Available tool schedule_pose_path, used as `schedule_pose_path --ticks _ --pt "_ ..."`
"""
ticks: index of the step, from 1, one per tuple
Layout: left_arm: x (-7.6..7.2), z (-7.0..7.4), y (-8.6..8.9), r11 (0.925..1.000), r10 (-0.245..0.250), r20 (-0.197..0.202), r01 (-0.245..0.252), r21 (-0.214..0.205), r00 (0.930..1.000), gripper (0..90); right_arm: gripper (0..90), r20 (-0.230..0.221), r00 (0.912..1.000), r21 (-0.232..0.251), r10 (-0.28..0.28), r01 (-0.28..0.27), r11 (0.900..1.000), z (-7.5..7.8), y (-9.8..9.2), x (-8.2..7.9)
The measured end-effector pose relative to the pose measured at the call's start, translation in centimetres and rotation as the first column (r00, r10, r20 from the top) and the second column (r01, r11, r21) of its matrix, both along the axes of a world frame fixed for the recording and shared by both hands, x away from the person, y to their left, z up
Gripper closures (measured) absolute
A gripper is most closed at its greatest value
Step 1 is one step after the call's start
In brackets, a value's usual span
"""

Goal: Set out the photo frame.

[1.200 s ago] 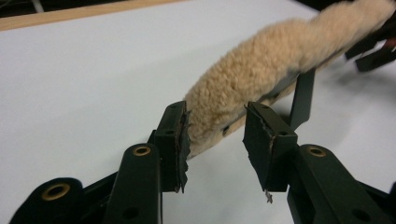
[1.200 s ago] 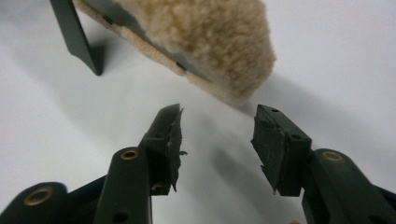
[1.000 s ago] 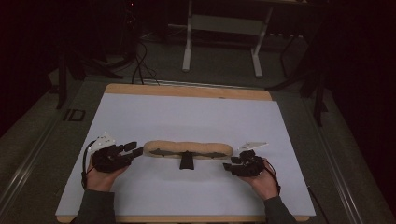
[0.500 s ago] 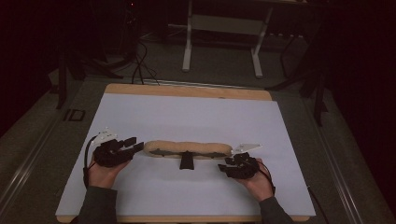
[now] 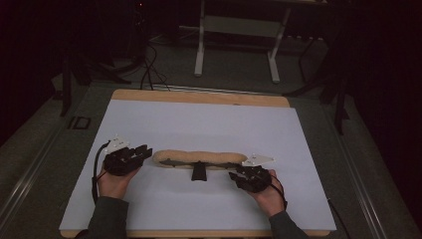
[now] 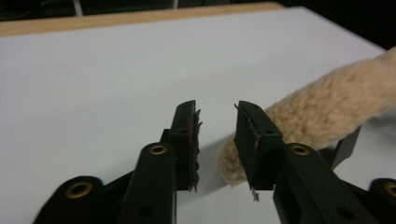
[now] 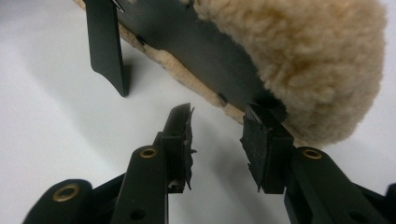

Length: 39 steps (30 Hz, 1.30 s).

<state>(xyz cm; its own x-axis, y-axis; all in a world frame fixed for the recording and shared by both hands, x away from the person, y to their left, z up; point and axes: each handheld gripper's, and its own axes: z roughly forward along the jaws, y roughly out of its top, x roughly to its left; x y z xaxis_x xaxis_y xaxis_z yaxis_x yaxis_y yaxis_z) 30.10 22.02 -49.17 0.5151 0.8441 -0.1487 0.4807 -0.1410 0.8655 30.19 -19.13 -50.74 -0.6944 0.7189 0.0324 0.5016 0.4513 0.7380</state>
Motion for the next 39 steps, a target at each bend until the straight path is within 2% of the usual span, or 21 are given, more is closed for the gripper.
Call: schedule_pose_path --ticks 6,13,19,39 --pt "0.3 -0.5 -0.5 0.9996 -0.008 -0.010 0.008 0.029 0.9999 78.2 68.7 0.011 0.9999 -0.011 -0.001 0.001 0.9999 0.0 0.2 -0.1" --pt "0.6 -0.8 -0.9 0.9984 -0.020 -0.024 0.021 0.051 0.9995 89.4 79.7 0.025 0.9997 -0.031 -0.005 0.006 0.9995 -0.3 0.2 -0.1" --pt "0.6 -0.9 -1.2 0.9973 -0.029 -0.028 0.031 0.067 0.9992 89.8 85.1 0.043 0.9988 -0.026 -0.020 0.021 0.9994 -0.1 0.1 -0.1" --pt "0.4 -0.9 -1.4 0.9957 -0.035 -0.029 0.037 0.085 0.9990 89.9 86.9 0.053 0.9974 -0.011 -0.048 0.048 0.9988 0.1 -0.1 0.1"
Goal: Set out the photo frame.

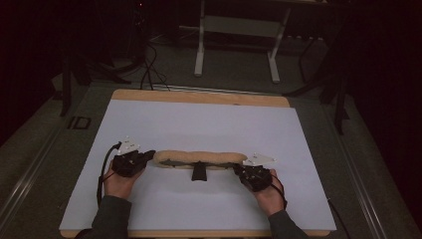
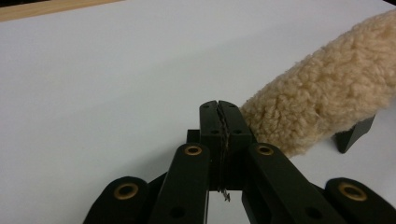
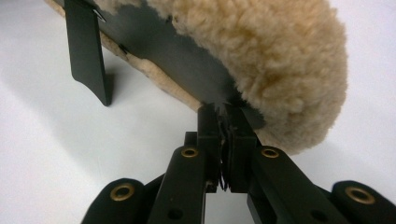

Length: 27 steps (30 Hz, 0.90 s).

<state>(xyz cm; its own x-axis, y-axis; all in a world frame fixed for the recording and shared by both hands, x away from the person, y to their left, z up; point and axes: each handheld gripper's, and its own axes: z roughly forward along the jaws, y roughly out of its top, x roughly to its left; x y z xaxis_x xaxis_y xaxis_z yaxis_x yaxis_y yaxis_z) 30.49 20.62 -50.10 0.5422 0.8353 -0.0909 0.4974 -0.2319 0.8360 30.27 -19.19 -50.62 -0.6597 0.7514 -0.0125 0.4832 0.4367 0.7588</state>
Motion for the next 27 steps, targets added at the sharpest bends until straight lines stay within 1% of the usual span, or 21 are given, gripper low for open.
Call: schedule_pose_path --ticks 13,16,21,27 --pt "-0.4 0.0 -0.2 1.0000 -0.004 0.001 0.004 -0.003 1.0000 89.9 88.6 -0.004 0.9996 0.022 -0.029 0.029 0.9993 0.2 -0.3 0.4" --pt "-0.5 0.0 -0.2 1.0000 -0.003 0.001 0.003 -0.005 1.0000 89.9 89.2 -0.013 0.9990 0.057 -0.043 0.044 0.9974 0.4 -0.3 0.5" --pt "-0.8 0.0 -0.4 1.0000 -0.007 0.002 0.007 0.002 1.0000 89.9 89.6 -0.005 0.9976 0.057 -0.070 0.070 0.9959 0.4 -0.1 0.6" --pt "-1.2 0.1 -0.6 0.9999 -0.014 0.001 0.014 0.007 0.9999 89.9 89.5 0.004 0.9966 0.065 -0.082 0.082 0.9946 0.5 0.0 0.7"
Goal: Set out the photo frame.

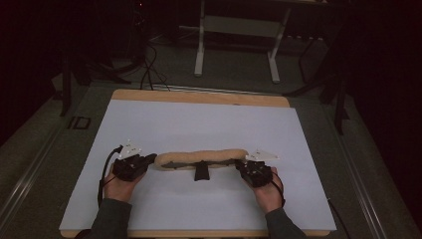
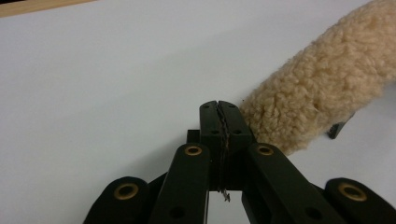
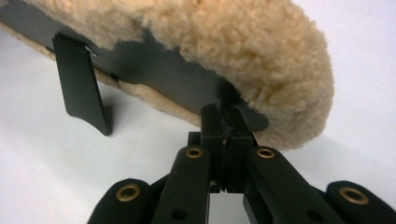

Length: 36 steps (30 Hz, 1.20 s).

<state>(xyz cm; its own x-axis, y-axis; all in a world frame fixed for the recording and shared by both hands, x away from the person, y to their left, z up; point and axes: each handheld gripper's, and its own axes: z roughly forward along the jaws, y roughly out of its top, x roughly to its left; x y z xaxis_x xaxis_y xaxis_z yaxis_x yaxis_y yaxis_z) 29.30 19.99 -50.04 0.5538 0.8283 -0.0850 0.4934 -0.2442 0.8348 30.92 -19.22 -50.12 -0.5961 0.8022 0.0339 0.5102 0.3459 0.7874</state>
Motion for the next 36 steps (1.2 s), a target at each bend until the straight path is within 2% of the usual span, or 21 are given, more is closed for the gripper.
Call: schedule_pose_path --ticks 6,21,36 --pt "-0.3 0.0 -0.1 1.0000 -0.004 -0.002 0.004 0.002 1.0000 90.0 89.6 0.005 1.0000 0.015 -0.008 0.008 0.9999 0.2 0.2 -0.1" --pt "-0.8 0.1 -0.7 0.9996 -0.022 0.003 0.022 0.017 0.9997 90.0 89.6 0.003 0.9996 0.007 -0.027 0.027 0.9996 -0.1 1.0 0.2" --pt "-1.4 0.2 -1.3 0.9979 -0.058 0.012 0.057 0.030 0.9983 90.0 89.6 0.014 0.9988 0.018 -0.048 0.047 0.9987 0.2 0.7 0.3"
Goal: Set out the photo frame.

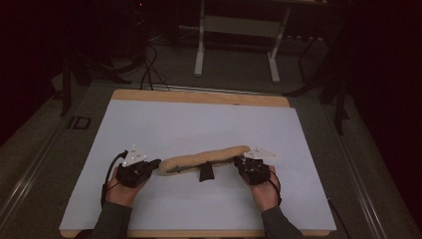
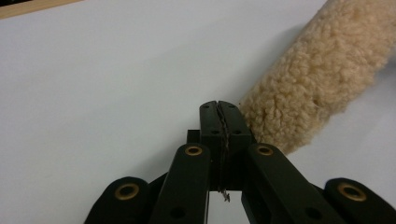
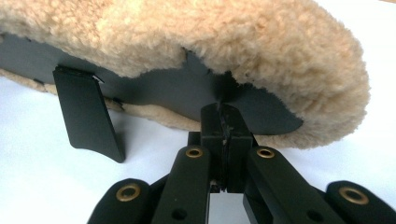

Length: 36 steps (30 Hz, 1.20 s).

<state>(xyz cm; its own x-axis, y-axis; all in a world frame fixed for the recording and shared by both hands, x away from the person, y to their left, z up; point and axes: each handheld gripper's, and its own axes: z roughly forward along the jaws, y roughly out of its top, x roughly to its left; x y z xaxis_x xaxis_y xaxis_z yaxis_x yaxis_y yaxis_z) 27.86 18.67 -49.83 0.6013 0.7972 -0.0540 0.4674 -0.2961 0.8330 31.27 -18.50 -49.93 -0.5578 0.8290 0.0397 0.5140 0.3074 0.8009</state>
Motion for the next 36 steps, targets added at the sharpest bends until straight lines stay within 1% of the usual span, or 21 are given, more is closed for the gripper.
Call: schedule_pose_path --ticks 18,22,24,36 --pt "-1.0 0.2 -1.3 0.9987 -0.048 0.017 0.047 0.017 0.9987 90.0 89.6 0.012 0.9999 0.009 -0.006 0.006 0.9999 0.2 0.0 -0.1" --pt "-1.2 0.2 -1.6 0.9976 -0.068 0.017 0.068 0.008 0.9975 90.0 89.6 0.015 0.9999 0.011 -0.004 0.004 0.9999 0.2 0.1 -0.2" --pt "-1.4 0.2 -1.8 0.9971 -0.076 0.017 0.075 0.011 0.9970 90.0 89.6 0.015 0.9999 0.013 -0.002 0.002 0.9999 0.2 0.1 -0.2" --pt "-1.7 0.3 -2.2 0.9956 -0.093 0.021 0.093 0.010 0.9954 90.0 89.6 0.019 0.9998 0.014 0.012 -0.012 0.9998 0.3 0.8 -0.3"
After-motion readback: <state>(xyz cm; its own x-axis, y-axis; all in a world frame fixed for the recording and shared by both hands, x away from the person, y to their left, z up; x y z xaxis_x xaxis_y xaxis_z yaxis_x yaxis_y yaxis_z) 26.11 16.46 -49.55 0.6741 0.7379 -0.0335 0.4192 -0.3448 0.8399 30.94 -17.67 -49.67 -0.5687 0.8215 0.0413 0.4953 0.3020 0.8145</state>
